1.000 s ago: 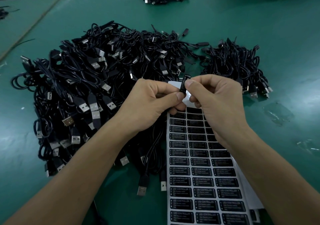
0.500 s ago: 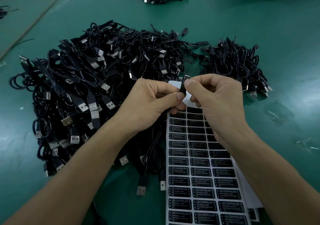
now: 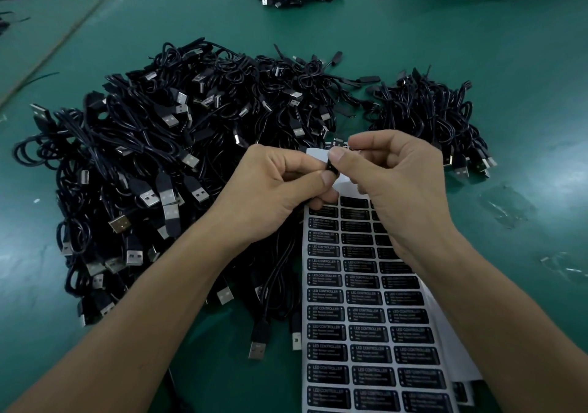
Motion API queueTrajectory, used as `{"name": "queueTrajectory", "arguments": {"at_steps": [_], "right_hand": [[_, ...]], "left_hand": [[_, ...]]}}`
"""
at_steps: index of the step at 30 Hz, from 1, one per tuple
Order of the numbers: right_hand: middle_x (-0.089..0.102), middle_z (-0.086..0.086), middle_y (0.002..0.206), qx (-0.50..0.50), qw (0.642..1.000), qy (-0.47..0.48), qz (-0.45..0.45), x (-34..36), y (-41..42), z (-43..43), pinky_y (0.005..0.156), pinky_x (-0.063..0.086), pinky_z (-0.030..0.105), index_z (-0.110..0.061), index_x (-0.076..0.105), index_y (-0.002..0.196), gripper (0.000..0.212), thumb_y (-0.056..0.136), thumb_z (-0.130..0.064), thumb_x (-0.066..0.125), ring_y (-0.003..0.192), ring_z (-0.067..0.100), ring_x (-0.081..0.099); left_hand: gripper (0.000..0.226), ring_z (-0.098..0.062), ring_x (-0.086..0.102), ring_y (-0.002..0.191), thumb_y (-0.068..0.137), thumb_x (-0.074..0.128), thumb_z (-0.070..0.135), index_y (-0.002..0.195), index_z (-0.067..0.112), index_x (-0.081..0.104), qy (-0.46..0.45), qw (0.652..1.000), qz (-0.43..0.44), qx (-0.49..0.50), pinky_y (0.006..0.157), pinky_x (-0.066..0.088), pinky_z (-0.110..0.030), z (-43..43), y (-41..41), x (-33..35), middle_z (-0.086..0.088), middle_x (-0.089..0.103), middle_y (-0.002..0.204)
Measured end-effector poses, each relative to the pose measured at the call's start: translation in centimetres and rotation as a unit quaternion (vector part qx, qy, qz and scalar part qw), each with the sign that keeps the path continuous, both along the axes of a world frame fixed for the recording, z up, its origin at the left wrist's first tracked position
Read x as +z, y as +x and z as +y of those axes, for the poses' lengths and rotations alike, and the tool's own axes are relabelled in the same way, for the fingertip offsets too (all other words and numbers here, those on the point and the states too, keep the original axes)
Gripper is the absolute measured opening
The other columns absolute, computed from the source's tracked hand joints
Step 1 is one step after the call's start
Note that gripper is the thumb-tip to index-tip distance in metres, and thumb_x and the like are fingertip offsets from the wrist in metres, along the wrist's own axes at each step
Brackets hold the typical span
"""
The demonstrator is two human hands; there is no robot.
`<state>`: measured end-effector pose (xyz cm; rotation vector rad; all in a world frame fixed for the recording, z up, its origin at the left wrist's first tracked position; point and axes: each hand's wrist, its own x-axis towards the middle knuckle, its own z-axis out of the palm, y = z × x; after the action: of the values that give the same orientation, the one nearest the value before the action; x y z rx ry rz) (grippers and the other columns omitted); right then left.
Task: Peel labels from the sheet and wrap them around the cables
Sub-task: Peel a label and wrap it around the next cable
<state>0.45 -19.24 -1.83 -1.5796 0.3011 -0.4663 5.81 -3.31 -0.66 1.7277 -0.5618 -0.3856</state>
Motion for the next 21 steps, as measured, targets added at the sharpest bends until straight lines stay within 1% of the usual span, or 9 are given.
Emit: {"name": "queueTrajectory", "arguments": {"at_steps": [2, 4, 7, 10, 12, 14, 15, 18, 21], "right_hand": [[0.069, -0.003, 0.071, 0.025, 1.000, 0.005, 0.008, 0.07, -0.01, 0.22, 0.059, 0.048, 0.015, -0.021, 0.074, 0.087, 0.011, 0.081, -0.024, 0.082, 0.063, 0.003, 0.061], [0.067, -0.008, 0.067, 0.044, 0.999, 0.017, 0.011, 0.25, -0.02, 0.40, 0.057, 0.045, 0.014, -0.020, 0.075, 0.083, 0.004, 0.085, -0.022, 0.078, 0.062, 0.002, 0.058], [0.061, -0.012, 0.061, 0.052, 0.998, 0.026, 0.001, 0.48, -0.09, 0.48, 0.056, 0.042, 0.013, -0.020, 0.073, 0.076, 0.013, 0.088, -0.021, 0.075, 0.059, 0.002, 0.052], [0.058, -0.010, 0.058, 0.058, 0.998, 0.015, -0.014, 0.67, -0.19, 0.59, 0.055, 0.041, 0.015, -0.020, 0.071, 0.071, 0.019, 0.090, -0.020, 0.074, 0.057, 0.005, 0.049], [0.060, -0.010, 0.059, 0.067, 0.997, 0.007, -0.025, 0.74, -0.26, 0.65, 0.056, 0.041, 0.015, -0.020, 0.071, 0.070, 0.021, 0.090, -0.018, 0.073, 0.058, 0.005, 0.049], [0.060, -0.011, 0.059, 0.078, 0.996, 0.006, -0.031, 0.70, -0.33, 0.68, 0.055, 0.041, 0.012, -0.019, 0.072, 0.071, 0.021, 0.092, -0.017, 0.072, 0.058, 0.002, 0.050], [0.060, -0.012, 0.059, 0.082, 0.996, 0.007, -0.031, 0.67, -0.35, 0.68, 0.055, 0.042, 0.011, -0.018, 0.072, 0.071, 0.022, 0.092, -0.017, 0.071, 0.058, 0.002, 0.051], [0.060, -0.011, 0.060, 0.086, 0.996, 0.004, -0.025, 0.58, -0.43, 0.61, 0.056, 0.043, 0.011, -0.022, 0.074, 0.069, 0.026, 0.094, -0.020, 0.068, 0.060, 0.001, 0.053], [0.063, -0.011, 0.064, 0.081, 0.996, -0.037, -0.016, 0.54, -0.52, 0.69, 0.059, 0.045, 0.016, -0.029, 0.073, 0.069, 0.030, 0.098, -0.026, 0.063, 0.063, 0.001, 0.056]], "left_hand": [[0.013, -0.006, 0.068, 0.063, 0.092, 0.069, 0.008, 0.084, 0.013, 0.078, 0.000, 1.000, -0.001, -0.004, 0.059, 0.048, -0.010, 0.09, -0.01, 0.04, -0.003, 0.077, 0.075], [0.014, -0.007, 0.069, 0.064, 0.091, 0.070, 0.008, 0.083, 0.015, 0.078, -0.004, 1.000, 0.002, -0.009, 0.060, 0.049, -0.010, 0.14, -0.04, 0.15, -0.004, 0.077, 0.075], [0.015, -0.010, 0.070, 0.065, 0.090, 0.070, 0.006, 0.081, 0.015, 0.078, -0.008, 1.000, 0.015, -0.003, 0.063, 0.053, -0.014, 0.13, -0.01, 0.21, -0.005, 0.077, 0.074], [0.012, -0.011, 0.070, 0.067, 0.090, 0.071, 0.007, 0.083, 0.011, 0.078, 0.003, 1.000, 0.011, -0.001, 0.065, 0.054, -0.016, 0.15, -0.10, 0.24, -0.006, 0.076, 0.073], [0.013, -0.007, 0.069, 0.065, 0.091, 0.071, 0.017, 0.084, 0.008, 0.078, 0.000, 1.000, 0.002, 0.001, 0.062, 0.051, -0.013, 0.08, -0.33, 0.39, -0.004, 0.075, 0.071], [0.027, -0.004, 0.066, 0.061, 0.087, 0.070, 0.034, 0.083, 0.008, 0.076, -0.007, 1.000, -0.009, 0.010, 0.058, 0.048, -0.011, -0.05, -0.57, 0.52, -0.003, 0.074, 0.068], [0.028, -0.003, 0.065, 0.060, 0.085, 0.068, 0.037, 0.082, 0.009, 0.075, -0.008, 1.000, -0.013, 0.013, 0.057, 0.047, -0.011, -0.11, -0.59, 0.57, -0.002, 0.073, 0.066], [0.013, -0.001, 0.064, 0.058, 0.089, 0.068, 0.026, 0.083, 0.014, 0.073, 0.000, 1.000, -0.016, 0.009, 0.057, 0.047, -0.011, -0.07, -0.44, 0.59, 0.000, 0.072, 0.065], [0.008, -0.004, 0.066, 0.060, 0.092, 0.069, 0.018, 0.086, 0.015, 0.073, 0.006, 1.000, -0.019, 0.009, 0.059, 0.049, -0.013, 0.16, -0.30, 0.71, -0.004, 0.074, 0.068]]}}
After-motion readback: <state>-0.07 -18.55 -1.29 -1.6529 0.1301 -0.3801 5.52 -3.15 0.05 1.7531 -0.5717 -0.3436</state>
